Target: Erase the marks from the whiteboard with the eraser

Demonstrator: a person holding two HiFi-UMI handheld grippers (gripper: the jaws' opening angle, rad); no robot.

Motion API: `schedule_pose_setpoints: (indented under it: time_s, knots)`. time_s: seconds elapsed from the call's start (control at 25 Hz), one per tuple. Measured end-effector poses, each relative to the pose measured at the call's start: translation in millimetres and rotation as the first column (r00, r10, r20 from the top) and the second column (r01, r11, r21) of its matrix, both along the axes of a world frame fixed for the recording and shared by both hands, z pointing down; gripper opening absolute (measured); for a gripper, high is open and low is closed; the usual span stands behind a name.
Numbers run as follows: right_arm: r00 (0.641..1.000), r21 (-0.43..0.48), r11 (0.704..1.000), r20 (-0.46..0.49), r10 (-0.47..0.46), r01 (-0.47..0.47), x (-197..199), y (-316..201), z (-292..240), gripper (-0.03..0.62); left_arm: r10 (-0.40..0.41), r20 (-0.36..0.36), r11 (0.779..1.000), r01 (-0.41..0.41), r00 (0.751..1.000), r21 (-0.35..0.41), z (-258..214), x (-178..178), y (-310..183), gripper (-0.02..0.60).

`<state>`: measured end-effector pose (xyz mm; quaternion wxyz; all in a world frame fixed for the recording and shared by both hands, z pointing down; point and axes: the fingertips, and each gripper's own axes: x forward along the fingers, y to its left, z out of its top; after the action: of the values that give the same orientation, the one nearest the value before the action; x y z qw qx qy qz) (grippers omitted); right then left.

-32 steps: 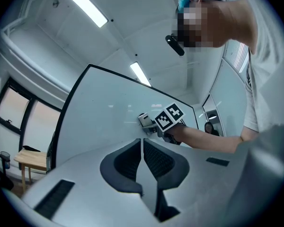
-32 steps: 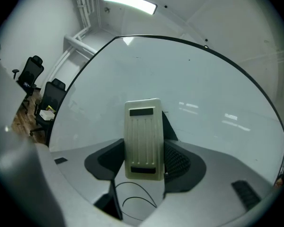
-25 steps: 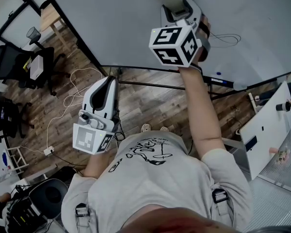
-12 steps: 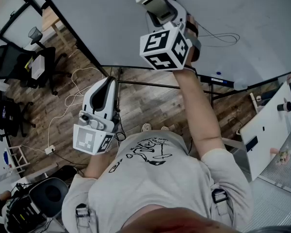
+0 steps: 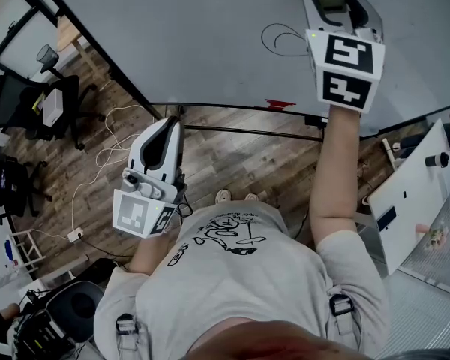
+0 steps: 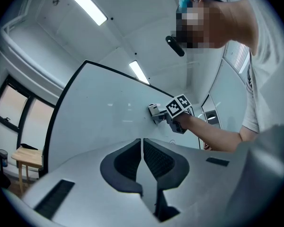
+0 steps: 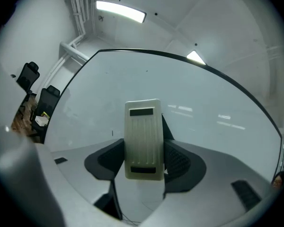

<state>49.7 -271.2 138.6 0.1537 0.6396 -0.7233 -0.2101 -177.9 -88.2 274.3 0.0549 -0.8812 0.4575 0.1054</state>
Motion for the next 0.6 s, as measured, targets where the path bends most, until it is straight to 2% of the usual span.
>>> schedule_pose_setpoints:
  time_s: [0.32, 0.6]
  knots:
    - [0.999, -0.028, 0.999, -0.037, 0.019, -0.021, -5, -11, 5, 0.256, 0.01, -0.004, 1.0, -0.01, 1.0, -0.009, 3, 3, -12, 0.032]
    - [0.994, -0.051, 0.999, -0.108, -0.008, 0.002, -38, -19, 25, 0.256, 0.017, -0.005, 1.0, -0.017, 1.0, -0.007, 3, 4, -20, 0.032]
